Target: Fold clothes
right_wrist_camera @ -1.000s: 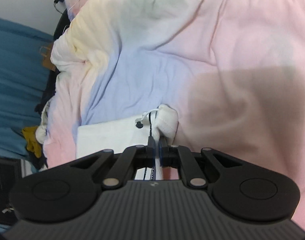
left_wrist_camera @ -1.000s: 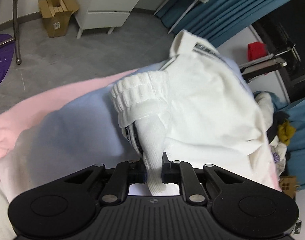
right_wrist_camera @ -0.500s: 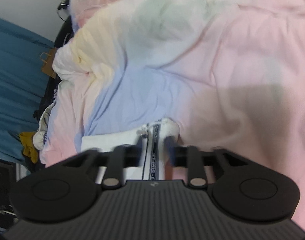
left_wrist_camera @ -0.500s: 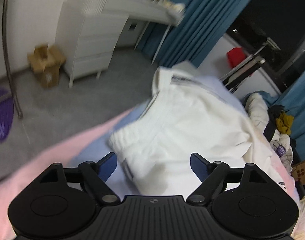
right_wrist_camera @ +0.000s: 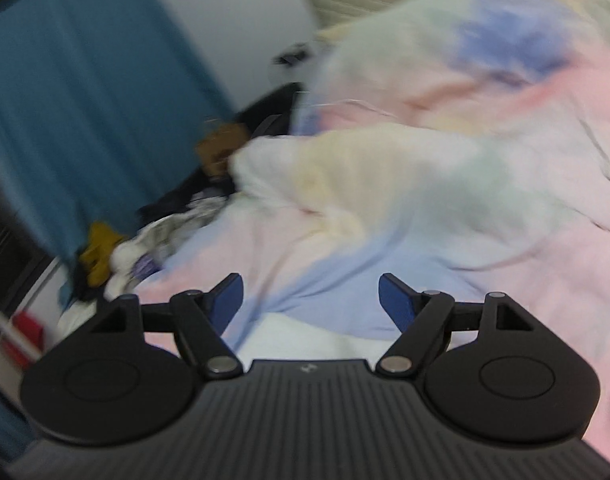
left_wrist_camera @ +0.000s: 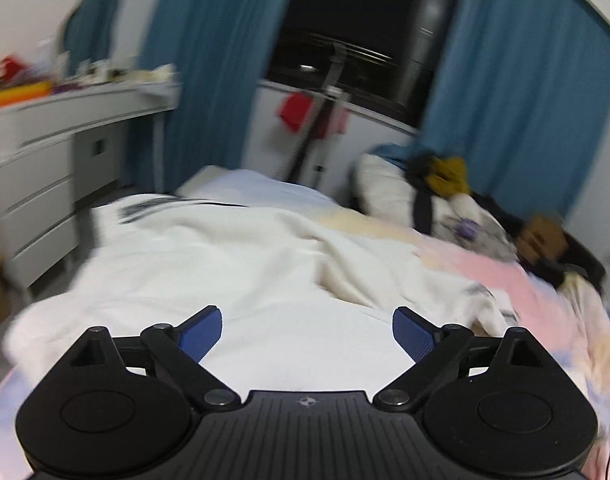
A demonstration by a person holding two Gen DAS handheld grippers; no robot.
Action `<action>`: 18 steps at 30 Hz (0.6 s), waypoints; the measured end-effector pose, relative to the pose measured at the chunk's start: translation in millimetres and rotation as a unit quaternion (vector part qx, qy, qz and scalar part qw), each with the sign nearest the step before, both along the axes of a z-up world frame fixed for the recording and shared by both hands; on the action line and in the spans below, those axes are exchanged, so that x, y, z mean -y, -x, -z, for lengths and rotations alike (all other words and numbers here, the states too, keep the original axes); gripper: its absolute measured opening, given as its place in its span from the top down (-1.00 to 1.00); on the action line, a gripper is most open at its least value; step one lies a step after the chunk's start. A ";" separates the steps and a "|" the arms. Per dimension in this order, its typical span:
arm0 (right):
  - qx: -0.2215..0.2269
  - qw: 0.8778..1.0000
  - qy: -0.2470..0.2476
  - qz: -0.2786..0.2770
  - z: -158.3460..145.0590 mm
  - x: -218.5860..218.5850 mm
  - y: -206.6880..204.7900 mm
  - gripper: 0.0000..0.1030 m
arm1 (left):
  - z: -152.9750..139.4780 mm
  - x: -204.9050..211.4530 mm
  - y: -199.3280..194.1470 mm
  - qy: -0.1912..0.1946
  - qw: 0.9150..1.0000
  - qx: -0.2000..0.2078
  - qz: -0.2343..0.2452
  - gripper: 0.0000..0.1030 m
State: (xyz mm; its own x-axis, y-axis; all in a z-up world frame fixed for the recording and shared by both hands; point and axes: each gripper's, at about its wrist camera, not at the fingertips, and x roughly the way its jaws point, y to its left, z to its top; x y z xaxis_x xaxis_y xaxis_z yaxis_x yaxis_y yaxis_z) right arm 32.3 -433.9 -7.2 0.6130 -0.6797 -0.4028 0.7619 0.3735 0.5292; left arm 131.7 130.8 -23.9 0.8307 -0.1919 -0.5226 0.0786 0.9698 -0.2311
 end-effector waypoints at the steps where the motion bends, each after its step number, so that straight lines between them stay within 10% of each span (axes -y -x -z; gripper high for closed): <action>1: -0.001 1.000 0.016 -0.018 -3.3 -4.4 -5.8 -0.51 | 0.7 13.7 -1.1 -0.007 1.000 0.007 0.014 -0.82; 7: 0.085 0.974 -0.093 -0.188 15.4 -12.3 -56.8 -0.49 | 21.0 90.2 -6.9 -0.047 0.995 0.038 0.079 -0.82; 14: 0.205 0.868 -0.306 -0.332 69.4 -4.6 -130.1 -0.49 | 71.4 123.2 0.0 -0.081 0.990 0.032 0.110 -0.82; 18: 0.213 0.839 -0.362 -0.346 96.3 5.0 -175.8 -0.49 | 92.4 124.7 -9.5 -0.081 0.991 0.013 0.110 -0.82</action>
